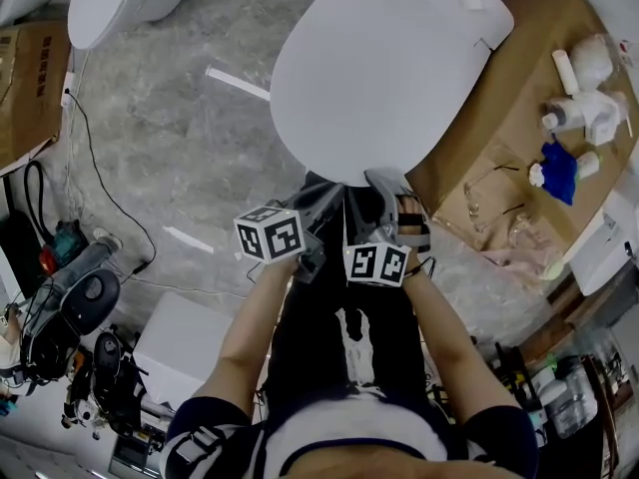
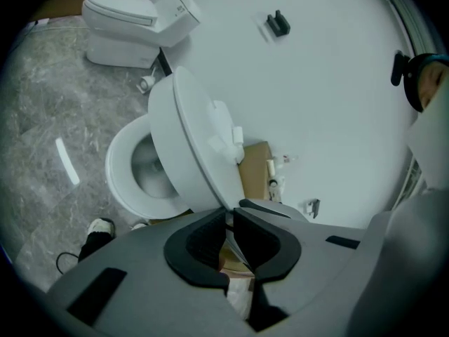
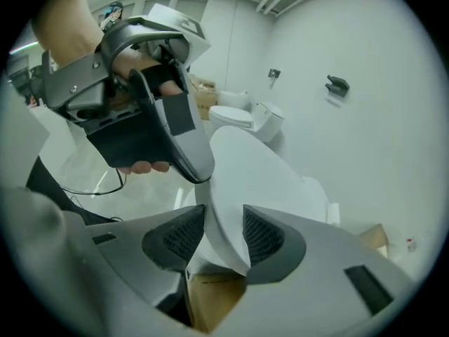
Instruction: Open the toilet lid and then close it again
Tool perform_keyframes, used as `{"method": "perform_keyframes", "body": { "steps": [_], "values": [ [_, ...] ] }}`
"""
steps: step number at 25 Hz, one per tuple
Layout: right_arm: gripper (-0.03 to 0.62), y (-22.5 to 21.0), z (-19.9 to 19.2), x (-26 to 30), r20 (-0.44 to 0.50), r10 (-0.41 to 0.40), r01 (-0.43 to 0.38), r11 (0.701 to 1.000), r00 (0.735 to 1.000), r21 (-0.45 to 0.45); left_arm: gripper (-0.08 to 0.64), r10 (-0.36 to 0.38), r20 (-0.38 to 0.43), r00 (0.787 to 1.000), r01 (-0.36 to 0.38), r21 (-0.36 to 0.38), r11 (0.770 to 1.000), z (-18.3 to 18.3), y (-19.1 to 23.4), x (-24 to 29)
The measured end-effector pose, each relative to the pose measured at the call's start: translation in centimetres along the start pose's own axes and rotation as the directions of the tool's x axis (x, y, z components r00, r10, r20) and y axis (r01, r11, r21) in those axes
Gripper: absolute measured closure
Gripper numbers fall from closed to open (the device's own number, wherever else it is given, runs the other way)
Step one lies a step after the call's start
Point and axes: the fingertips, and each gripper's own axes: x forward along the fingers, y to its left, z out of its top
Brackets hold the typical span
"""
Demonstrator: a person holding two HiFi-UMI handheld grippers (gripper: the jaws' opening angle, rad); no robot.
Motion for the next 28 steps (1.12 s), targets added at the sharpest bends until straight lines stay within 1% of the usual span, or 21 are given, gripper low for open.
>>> {"method": "perform_keyframes", "body": {
  "steps": [3,5,8,11,18,23,28],
  "values": [
    [0.430,-1.3,0.8,-1.4,0.039,-0.008,0.007,0.999,0.999,0.038,0.518,-0.035,-0.002,0.999,0.035,0.026,0.999,0.7,-1.7,-0.4],
    [0.437,-2.1,1.2,-2.3,0.067,-0.014,0.010,0.999,0.998,0.052,0.518,-0.045,-0.017,0.999,0.046,0.060,0.997,1.1,-2.9,-0.6],
    [0.446,-3.1,1.7,-3.3,0.094,-0.015,0.008,0.997,0.995,0.071,0.518,-0.026,-0.056,0.998,0.033,0.127,0.991,1.6,-4.1,-0.7],
    [0.457,-3.9,2.0,-4.2,0.124,-0.032,0.019,0.994,0.992,0.104,0.529,-0.015,-0.071,0.997,0.026,0.156,0.987,2.1,-5.3,-0.8],
    [0.474,-6.6,2.9,-6.3,0.167,-0.065,0.035,0.983,0.984,0.178,0.545,-0.013,-0.058,0.998,0.025,0.202,0.979,3.4,-8.1,-0.8],
    [0.479,-8.5,3.7,-7.7,0.205,-0.085,0.036,0.972,0.975,0.232,0.545,-0.006,-0.053,0.999,0.019,0.255,0.967,4.4,-10.2,-0.9],
    [0.480,-11.0,4.4,-9.1,0.248,-0.118,0.048,0.961,0.962,0.271,0.546,-0.034,-0.007,0.999,0.035,0.280,0.959,6.0,-12.9,-0.8]
  ]
}}
